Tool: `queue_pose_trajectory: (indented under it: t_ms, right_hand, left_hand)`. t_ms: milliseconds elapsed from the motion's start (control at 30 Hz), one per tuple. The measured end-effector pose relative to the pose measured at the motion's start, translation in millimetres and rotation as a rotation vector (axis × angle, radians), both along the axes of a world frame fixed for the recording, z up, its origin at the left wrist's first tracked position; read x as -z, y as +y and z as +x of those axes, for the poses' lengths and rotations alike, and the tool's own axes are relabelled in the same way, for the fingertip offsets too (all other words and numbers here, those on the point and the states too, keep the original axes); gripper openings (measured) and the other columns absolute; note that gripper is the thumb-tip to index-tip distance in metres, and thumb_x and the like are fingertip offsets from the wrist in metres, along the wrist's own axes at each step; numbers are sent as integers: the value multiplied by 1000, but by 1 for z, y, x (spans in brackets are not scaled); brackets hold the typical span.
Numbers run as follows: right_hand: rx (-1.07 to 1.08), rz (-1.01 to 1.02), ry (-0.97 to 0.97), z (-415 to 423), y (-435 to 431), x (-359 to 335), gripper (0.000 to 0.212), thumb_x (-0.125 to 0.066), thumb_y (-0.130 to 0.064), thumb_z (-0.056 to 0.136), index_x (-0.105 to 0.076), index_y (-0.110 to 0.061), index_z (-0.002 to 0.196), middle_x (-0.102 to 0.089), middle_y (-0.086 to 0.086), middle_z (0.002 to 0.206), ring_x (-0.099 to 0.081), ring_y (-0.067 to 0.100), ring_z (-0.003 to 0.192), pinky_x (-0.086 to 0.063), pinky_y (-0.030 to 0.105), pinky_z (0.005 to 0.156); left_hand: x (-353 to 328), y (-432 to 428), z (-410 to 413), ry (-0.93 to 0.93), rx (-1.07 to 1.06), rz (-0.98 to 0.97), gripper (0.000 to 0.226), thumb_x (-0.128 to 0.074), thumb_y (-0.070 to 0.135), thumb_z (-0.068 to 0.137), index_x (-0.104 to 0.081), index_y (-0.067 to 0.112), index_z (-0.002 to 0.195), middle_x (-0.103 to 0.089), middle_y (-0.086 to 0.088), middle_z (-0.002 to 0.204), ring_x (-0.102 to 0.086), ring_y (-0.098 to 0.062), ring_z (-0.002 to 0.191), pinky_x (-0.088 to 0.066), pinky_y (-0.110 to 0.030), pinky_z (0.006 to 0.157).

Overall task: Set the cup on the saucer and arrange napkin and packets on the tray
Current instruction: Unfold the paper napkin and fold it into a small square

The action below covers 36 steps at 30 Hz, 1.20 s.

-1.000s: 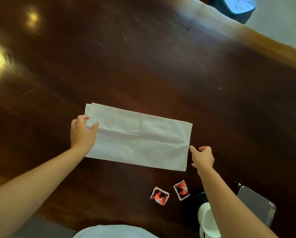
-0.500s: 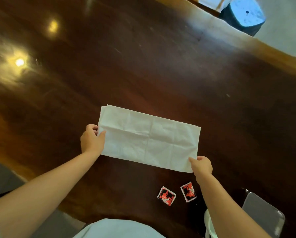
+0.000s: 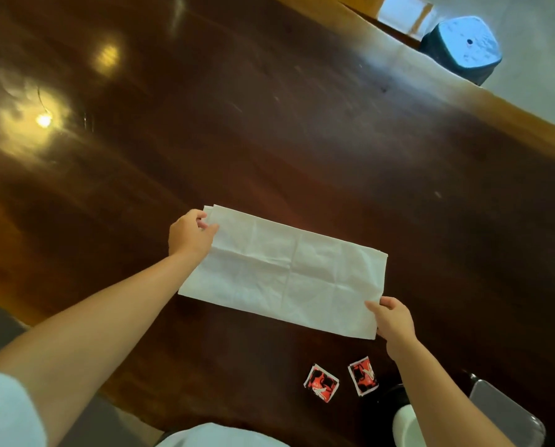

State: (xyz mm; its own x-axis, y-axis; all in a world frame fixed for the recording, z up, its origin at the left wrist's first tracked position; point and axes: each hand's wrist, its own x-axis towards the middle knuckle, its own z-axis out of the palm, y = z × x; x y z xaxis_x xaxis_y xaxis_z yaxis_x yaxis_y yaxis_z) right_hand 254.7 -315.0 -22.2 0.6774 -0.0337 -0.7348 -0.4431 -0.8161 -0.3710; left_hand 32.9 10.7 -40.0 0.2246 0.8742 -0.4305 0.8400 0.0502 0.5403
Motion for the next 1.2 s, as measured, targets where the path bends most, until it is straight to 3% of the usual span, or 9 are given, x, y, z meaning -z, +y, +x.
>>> queue_pose_trajectory:
  t_ms: [167,333,467,667,833,1000,1100,1200]
  right_hand:
    - [98,41,-38,24,31,-4,46,-67,-16,93,-52,-11,136,-64,10,117,-61,22,92,-52,41,79]
    - [112,67,-44,39,48,0,30,-62,-18,96,-60,-14,126,-67,7,109,-64,23,92,-52,42,76]
    - [118,113,-33,42,52,1,21,-61,-22,97,-66,-18,116,-67,-1,92,-66,23,90,-53,44,79]
    - [165,147,-40,45,50,-3,19,-57,-27,100,-63,-21,117,-62,-8,86,-61,20,90,-49,42,82]
    - [152,171,-24,43,51,2,27,-55,-29,101,-63,-19,124,-65,-6,97,-61,23,103,-49,49,97]
    - [92,119,-52,41,55,11,10,-50,-28,103,-59,-23,101,-63,-1,99,-60,19,94,-51,42,86]
    - [63,88,-77,47,56,12,16,-51,-27,103,-63,-20,110,-64,-1,100,-62,19,93,-53,39,81]
    - [52,56,-99,53,58,12,24,-58,-27,99,-61,-19,122,-65,3,112,-64,23,102,-56,45,88]
  left_hand:
    - [8,-1,10,118,93,36,48,-77,29,85,-57,15,126,-55,-8,122,-59,-27,103,-51,-38,82]
    - [17,-5,17,110,39,42,32,-75,17,85,-59,15,113,-64,-2,99,-56,-28,104,-53,-40,79]
    - [17,-11,19,138,69,50,16,-65,22,92,-67,12,105,-62,-11,108,-53,-33,107,-50,-42,83]
    - [7,-2,3,-15,-38,-17,14,-60,27,96,-55,14,95,-60,-4,95,-55,-24,89,-41,-34,73]
    - [6,13,-3,22,-33,-74,17,-56,30,99,-54,13,100,-59,-6,98,-54,-22,88,-39,-34,70]
    - [7,19,-5,39,-10,-60,21,-61,31,95,-57,11,96,-60,-3,86,-55,-19,75,-36,-28,55]
    - [7,18,-7,22,24,-34,19,-61,30,96,-57,11,96,-59,-1,84,-55,-18,75,-36,-28,56]
    - [9,15,-15,39,78,15,16,-60,28,97,-55,13,97,-59,-3,91,-55,-21,84,-40,-32,66]
